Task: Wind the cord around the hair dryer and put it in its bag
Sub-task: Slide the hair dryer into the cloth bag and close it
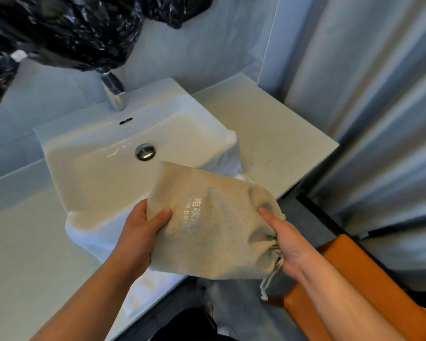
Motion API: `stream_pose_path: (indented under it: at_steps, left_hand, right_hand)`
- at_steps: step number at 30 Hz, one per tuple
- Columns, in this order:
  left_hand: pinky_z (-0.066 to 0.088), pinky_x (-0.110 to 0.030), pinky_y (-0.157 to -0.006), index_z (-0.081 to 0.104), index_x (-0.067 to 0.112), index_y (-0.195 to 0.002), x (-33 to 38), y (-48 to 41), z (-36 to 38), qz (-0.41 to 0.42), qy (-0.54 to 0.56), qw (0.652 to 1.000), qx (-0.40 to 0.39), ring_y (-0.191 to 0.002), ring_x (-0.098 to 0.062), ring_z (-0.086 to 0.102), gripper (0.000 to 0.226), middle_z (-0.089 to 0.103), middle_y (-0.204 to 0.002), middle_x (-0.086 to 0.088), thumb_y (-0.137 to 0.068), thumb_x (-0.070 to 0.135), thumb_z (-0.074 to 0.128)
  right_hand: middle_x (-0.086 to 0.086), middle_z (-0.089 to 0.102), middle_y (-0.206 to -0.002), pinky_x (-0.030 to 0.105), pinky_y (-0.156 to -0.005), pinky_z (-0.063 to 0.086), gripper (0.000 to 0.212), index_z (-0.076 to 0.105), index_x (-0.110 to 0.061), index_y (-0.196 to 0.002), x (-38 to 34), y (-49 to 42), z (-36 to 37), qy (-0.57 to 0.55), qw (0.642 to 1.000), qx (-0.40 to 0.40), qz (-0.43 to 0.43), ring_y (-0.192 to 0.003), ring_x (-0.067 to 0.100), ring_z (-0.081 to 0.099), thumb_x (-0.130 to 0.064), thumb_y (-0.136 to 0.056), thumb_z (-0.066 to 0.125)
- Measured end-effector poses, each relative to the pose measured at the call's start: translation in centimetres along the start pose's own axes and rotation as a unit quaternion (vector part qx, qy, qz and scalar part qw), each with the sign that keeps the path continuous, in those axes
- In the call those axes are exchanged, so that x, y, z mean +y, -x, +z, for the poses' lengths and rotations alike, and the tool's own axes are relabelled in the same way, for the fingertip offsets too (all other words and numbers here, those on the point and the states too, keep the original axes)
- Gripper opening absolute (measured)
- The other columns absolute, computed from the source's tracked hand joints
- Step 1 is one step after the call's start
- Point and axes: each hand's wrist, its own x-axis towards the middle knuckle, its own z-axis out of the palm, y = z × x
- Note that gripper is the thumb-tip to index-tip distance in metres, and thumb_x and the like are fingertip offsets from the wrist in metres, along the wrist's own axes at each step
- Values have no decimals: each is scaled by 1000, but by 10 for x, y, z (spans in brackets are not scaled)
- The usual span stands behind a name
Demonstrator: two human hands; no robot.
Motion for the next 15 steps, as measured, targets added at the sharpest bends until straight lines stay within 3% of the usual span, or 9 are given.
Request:
stream_pose_path:
  at_steps: [4,7,15]
  left_hand:
    - [56,-49,-83,61,19,-115,15,-47,18,-2,6,1000,-13,-98,-29,70,46,73,-107,-6,-74,39,70]
    - [54,-42,-77,62,17,-112,27,-78,35,-1,16,999,-28,-96,-29,70,43,74,-104,-7,-73,35,68]
    - [54,-40,-77,61,17,-114,50,-132,98,-2,21,997,-78,-96,-28,71,43,74,-105,-6,-76,35,70]
  right_hand:
    - [17,74,-105,41,-83,54,69,63,-9,-119,-30,-33,4,-1,1000,20,1,-99,33,70,-40,-59,77]
    - [17,74,-106,39,-80,54,66,63,-9,-118,-53,-51,0,2,1000,29,-3,-99,31,70,-40,-62,76]
    - [19,73,-105,36,-70,56,64,62,-8,-120,-105,-81,-34,-39,997,60,-10,-91,31,72,-37,-65,74]
